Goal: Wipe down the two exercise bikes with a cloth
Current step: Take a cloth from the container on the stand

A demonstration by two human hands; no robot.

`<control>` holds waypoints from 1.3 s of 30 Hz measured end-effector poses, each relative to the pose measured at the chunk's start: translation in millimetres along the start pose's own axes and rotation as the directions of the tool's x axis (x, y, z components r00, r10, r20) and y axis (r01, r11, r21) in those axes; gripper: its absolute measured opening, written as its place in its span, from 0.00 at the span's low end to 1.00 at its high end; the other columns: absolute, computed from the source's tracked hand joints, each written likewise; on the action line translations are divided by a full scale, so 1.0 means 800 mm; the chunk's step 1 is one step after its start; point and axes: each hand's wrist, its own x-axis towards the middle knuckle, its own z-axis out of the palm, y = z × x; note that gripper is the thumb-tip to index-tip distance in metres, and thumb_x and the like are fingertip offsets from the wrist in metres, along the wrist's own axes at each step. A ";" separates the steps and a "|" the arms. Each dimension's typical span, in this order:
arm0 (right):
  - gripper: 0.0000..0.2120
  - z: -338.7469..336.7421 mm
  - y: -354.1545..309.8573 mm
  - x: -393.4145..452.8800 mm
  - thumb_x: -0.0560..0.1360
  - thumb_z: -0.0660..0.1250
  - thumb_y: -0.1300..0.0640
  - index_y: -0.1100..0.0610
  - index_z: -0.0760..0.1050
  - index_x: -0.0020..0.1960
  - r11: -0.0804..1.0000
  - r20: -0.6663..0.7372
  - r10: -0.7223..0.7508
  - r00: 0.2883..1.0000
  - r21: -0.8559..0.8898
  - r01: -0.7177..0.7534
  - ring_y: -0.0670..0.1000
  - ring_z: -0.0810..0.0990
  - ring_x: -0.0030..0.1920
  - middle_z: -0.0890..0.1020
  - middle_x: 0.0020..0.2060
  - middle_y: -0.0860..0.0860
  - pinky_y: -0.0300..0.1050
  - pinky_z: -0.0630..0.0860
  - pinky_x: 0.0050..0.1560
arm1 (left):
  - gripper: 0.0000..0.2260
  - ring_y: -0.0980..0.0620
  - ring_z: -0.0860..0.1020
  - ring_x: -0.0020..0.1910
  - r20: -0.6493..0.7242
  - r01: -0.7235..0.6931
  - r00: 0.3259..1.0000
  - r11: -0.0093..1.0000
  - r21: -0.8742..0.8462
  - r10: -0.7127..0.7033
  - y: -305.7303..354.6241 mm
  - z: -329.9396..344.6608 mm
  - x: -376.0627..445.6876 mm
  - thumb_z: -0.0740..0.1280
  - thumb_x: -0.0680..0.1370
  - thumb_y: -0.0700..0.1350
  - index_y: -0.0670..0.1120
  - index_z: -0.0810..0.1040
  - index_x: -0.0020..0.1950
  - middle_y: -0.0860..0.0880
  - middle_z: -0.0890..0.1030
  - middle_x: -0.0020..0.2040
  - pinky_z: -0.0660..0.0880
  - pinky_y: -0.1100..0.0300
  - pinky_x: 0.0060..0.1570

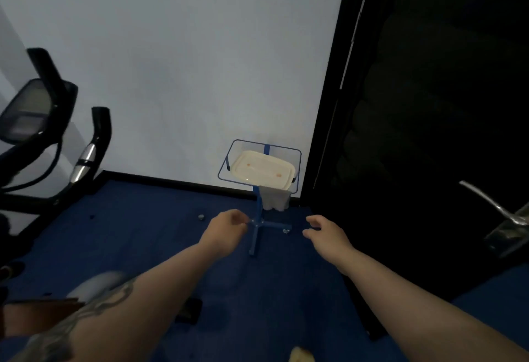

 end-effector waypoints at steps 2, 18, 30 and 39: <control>0.22 -0.001 0.000 0.042 0.80 0.62 0.54 0.51 0.65 0.74 1.000 0.020 0.010 1.000 0.002 -0.010 0.49 0.70 0.66 0.69 0.71 0.49 0.39 0.66 0.57 | 0.06 0.55 0.77 0.50 -0.010 0.021 1.000 1.000 0.008 -0.021 0.000 0.003 0.041 0.65 0.79 0.42 0.52 0.79 0.49 0.53 0.81 0.51 0.72 0.61 0.45; 0.21 -0.004 0.011 0.363 0.80 0.63 0.53 0.47 0.67 0.72 0.988 0.194 0.062 0.979 -0.153 -0.032 0.45 0.70 0.54 0.73 0.66 0.48 0.40 0.69 0.51 | 0.11 0.51 0.78 0.55 0.122 0.121 0.981 0.971 0.207 -0.148 -0.010 0.046 0.343 0.61 0.79 0.43 0.52 0.77 0.59 0.52 0.80 0.58 0.77 0.49 0.56; 0.19 0.049 -0.005 0.503 0.80 0.62 0.56 0.51 0.69 0.71 0.979 0.191 0.188 0.964 -0.115 -0.168 0.49 0.74 0.62 0.74 0.65 0.48 0.41 0.70 0.57 | 0.15 0.51 0.77 0.61 0.292 0.105 0.936 0.947 0.304 -0.198 -0.067 0.058 0.510 0.59 0.79 0.44 0.54 0.76 0.63 0.53 0.78 0.63 0.73 0.57 0.54; 0.11 0.105 0.049 0.569 0.78 0.64 0.55 0.49 0.76 0.60 0.929 0.206 0.356 0.911 -0.183 -0.322 0.51 0.78 0.52 0.80 0.53 0.49 0.52 0.78 0.54 | 0.12 0.52 0.73 0.61 0.316 0.097 0.932 0.961 0.260 -0.180 -0.118 0.104 0.566 0.62 0.79 0.43 0.53 0.77 0.61 0.53 0.74 0.63 0.73 0.53 0.58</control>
